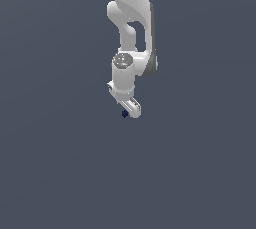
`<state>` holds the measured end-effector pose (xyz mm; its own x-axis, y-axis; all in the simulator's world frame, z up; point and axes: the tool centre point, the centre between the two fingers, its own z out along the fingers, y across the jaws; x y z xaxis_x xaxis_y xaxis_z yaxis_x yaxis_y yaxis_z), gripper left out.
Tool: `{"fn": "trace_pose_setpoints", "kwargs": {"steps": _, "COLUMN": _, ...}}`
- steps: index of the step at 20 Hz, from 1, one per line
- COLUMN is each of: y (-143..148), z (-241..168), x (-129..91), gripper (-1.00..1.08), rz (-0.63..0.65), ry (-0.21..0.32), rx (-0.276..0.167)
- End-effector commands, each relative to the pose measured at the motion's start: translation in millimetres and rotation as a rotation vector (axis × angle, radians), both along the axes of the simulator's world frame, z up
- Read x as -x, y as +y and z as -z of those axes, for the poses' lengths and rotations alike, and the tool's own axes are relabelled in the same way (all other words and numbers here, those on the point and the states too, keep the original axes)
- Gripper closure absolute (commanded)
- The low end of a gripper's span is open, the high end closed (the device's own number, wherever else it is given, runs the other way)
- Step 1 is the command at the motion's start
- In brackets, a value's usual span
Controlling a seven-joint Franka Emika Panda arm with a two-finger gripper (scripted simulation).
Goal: Pick up the object and move it to a goal position.
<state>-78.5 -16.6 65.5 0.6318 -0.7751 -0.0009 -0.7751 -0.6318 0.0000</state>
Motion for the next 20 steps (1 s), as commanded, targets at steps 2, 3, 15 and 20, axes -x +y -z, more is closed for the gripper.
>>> {"fn": "trace_pose_setpoints", "kwargs": {"steps": 2, "y": -0.5, "z": 1.9, "x": 2.3, "gripper": -0.92, "rz": 0.024, "ry": -0.001, "rx": 0.001}}
{"fn": "trace_pose_setpoints", "kwargs": {"steps": 3, "y": -0.6, "z": 2.1, "x": 2.5, "gripper": -0.92, "rz": 0.026, "ry": -0.001, "rx": 0.001}}
{"fn": "trace_pose_setpoints", "kwargs": {"steps": 15, "y": -0.6, "z": 30.6, "x": 3.5, "gripper": -0.92, "rz": 0.025, "ry": 0.0, "rx": 0.001}}
{"fn": "trace_pose_setpoints", "kwargs": {"steps": 20, "y": -0.4, "z": 48.3, "x": 3.4, "gripper": -0.92, "rz": 0.027, "ry": 0.0, "rx": 0.001}}
